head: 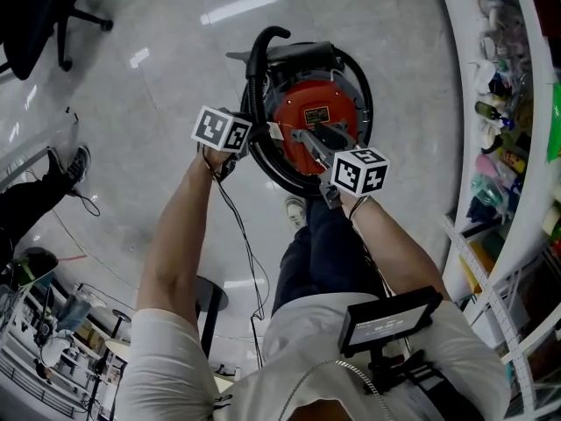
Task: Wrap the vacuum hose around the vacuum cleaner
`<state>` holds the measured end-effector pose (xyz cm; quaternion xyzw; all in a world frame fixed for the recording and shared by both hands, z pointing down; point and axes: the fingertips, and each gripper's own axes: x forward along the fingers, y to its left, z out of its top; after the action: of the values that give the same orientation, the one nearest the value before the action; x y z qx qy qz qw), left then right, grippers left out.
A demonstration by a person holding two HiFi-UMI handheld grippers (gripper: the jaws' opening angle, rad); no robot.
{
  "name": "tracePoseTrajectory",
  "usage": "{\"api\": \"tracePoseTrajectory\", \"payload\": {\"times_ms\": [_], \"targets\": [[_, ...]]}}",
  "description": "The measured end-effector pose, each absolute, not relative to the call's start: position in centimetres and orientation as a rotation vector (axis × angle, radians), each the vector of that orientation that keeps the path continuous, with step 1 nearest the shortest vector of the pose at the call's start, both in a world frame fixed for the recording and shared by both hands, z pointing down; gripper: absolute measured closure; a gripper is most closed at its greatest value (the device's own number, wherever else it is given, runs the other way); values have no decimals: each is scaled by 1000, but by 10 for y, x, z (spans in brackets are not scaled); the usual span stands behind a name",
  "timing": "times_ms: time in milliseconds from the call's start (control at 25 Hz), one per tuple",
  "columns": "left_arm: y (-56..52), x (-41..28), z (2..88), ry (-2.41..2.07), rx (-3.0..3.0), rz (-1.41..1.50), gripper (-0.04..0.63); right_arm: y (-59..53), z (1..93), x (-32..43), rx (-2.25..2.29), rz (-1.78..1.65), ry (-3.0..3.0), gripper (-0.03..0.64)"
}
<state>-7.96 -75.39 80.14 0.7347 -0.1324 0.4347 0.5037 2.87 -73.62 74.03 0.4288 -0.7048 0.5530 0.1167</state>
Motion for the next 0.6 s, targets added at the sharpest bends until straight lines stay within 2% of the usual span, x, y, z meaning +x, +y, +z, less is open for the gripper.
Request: {"api": "tracePoseTrajectory", "payload": {"times_ms": [320,600], "targets": [[-751,-79,795,-329,1773,984,402,-735,741,30,1249,1625,-2069,456],[-751,-84,814,-348,1775,1174,400,-738,738,22,1196,1607,-2106,456]]}}
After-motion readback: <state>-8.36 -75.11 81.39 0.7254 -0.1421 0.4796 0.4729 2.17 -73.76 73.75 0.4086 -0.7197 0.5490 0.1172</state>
